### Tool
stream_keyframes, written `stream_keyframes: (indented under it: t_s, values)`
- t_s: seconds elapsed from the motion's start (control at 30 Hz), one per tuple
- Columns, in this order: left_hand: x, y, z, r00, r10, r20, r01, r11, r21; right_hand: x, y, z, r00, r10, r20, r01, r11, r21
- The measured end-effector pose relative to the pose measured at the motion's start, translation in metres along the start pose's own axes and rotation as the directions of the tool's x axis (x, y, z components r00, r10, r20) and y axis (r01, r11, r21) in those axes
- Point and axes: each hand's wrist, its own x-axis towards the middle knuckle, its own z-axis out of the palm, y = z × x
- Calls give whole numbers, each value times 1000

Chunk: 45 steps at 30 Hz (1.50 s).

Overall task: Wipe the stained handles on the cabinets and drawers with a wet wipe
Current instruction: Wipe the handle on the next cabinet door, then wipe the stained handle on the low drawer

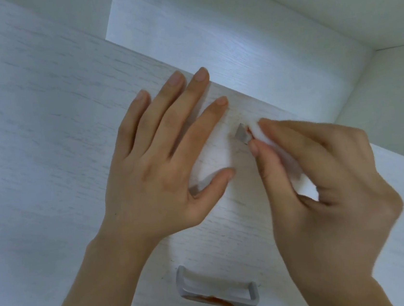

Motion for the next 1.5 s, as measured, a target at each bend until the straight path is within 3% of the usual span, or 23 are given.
stream_keyframes:
  t_s: [0.37, 0.67, 0.77, 0.93, 1.07, 1.13, 1.27, 1.5]
  values:
    - [0, -2, -2, 1000, 13, 18, -13, 1000, -14, -7, 2, 0, 992, 25, -122, -36, 995, -88]
    - [-1, -1, -3, 999, 35, 26, -35, 999, -15, -26, 24, -22, 953, 251, -167, -258, 966, -20]
    - [-1, -2, -6, 997, 49, 53, -48, 999, -13, -29, 27, -27, 893, 421, -161, -408, 907, 106]
    - [-3, -4, -9, 994, 73, 80, -72, 997, -15, -25, 31, -31, 736, 673, -70, -614, 708, 349]
    - [-20, -7, -10, 989, 115, 96, -114, 993, -17, -25, 27, -31, 636, 772, 13, -657, 532, 534]
    - [-34, -11, -11, 984, 138, 116, -135, 990, -25, -28, 22, -33, 653, 757, 18, -634, 533, 561]
    - [-67, -14, -19, 977, 132, 169, -131, 991, -20, -44, 9, -37, 773, 634, 27, -566, 670, 479]
    - [-136, -11, -49, 922, 154, 356, -137, 988, -72, -106, -7, -31, 780, 620, 84, -598, 700, 391]
